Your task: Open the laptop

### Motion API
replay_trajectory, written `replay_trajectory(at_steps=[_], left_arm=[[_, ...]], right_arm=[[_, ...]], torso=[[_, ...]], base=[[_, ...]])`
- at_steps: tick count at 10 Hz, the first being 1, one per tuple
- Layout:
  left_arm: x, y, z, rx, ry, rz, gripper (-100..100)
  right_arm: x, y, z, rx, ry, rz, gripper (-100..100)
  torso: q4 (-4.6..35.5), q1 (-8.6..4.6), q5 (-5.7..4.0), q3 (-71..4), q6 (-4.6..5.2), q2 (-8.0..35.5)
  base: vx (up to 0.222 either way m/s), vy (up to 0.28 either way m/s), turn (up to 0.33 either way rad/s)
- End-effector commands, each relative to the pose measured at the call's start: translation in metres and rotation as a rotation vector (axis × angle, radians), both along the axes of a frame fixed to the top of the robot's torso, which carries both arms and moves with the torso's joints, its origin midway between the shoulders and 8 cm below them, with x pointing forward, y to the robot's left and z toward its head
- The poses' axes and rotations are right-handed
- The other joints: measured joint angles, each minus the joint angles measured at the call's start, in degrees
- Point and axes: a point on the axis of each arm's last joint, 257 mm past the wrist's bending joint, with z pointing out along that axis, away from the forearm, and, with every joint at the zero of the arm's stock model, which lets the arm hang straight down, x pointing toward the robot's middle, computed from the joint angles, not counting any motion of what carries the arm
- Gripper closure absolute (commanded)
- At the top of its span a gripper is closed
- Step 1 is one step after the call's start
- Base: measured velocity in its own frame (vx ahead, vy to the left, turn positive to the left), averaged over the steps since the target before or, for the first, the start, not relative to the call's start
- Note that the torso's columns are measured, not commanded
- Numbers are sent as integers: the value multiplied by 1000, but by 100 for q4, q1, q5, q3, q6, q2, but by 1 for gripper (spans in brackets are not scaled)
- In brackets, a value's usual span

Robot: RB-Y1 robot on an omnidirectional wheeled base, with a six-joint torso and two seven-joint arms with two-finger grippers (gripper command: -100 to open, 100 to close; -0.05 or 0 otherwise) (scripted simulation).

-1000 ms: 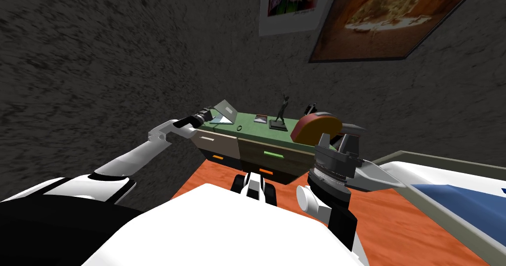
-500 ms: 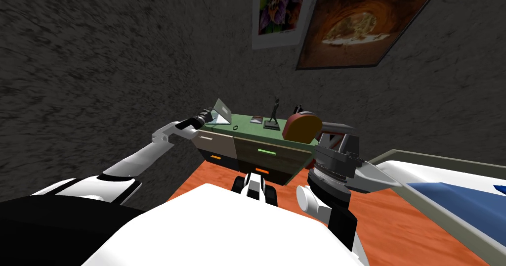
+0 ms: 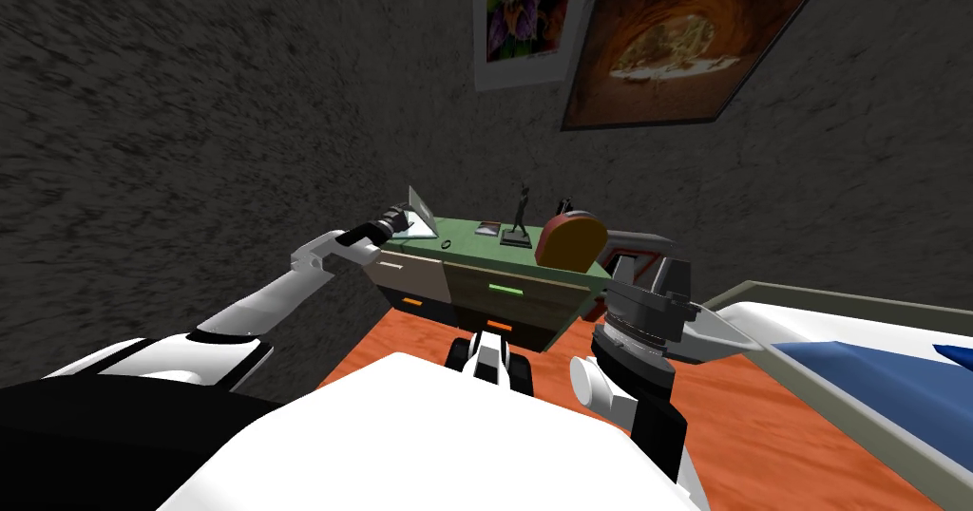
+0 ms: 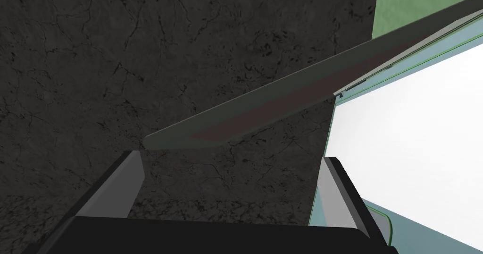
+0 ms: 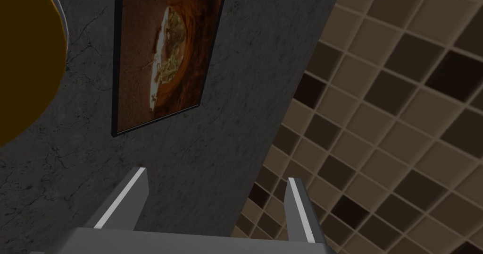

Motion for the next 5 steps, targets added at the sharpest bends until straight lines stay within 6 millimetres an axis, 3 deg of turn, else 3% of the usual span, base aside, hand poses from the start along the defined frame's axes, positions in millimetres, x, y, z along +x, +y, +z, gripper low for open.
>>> replay_trajectory(at_steps=[1, 2, 5], left_arm=[[0, -1, 11, 10, -8, -1, -100], [-1, 1, -9, -8, 13, 6, 100], [-1, 1, -14, -14, 13, 6, 100]], right_arm=[[0, 0, 0, 0, 0, 0, 0], [0, 0, 0, 0, 0, 0, 0], [0, 0, 0, 0, 0, 0, 0]], torso=[[14, -20, -11, 19, -3, 27], [19, -27, -9, 45, -6, 68], [-11, -31, 35, 91, -25, 111]], base=[[44, -15, 32], [-22, 36, -48], [-37, 33, -10]])
